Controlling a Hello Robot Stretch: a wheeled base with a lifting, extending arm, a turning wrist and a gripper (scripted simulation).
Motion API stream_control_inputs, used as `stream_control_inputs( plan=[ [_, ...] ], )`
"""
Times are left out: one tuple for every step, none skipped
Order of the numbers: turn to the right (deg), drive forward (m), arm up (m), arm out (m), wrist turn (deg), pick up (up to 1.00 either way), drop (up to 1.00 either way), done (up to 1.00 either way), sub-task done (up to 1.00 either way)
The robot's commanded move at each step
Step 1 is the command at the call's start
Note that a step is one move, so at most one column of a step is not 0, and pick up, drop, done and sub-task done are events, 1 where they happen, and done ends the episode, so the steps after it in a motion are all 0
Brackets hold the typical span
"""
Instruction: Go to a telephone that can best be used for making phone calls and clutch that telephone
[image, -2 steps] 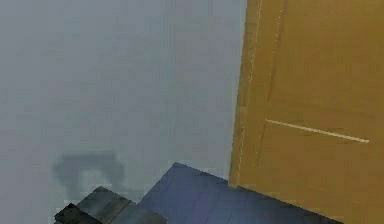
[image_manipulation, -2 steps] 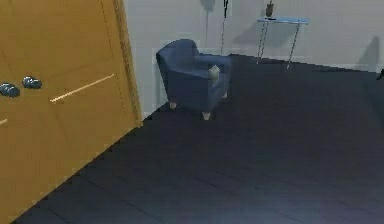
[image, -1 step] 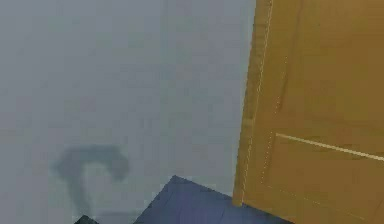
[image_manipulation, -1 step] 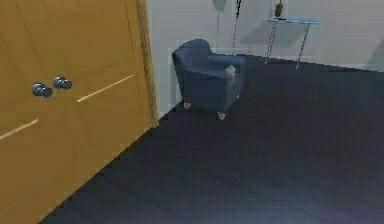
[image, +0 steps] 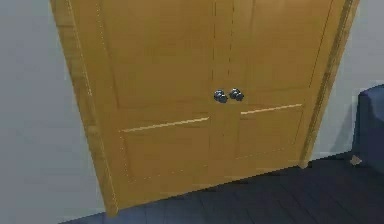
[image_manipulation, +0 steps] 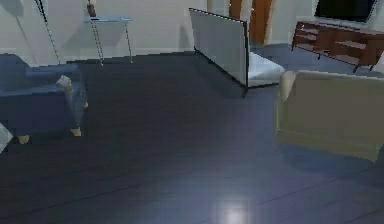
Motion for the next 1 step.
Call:
stream_control_inputs(
  plan=[
    [45.0,0.0,0.0,0.0,0.0,0.0,0.0,0.0,0.0]
  ],
)
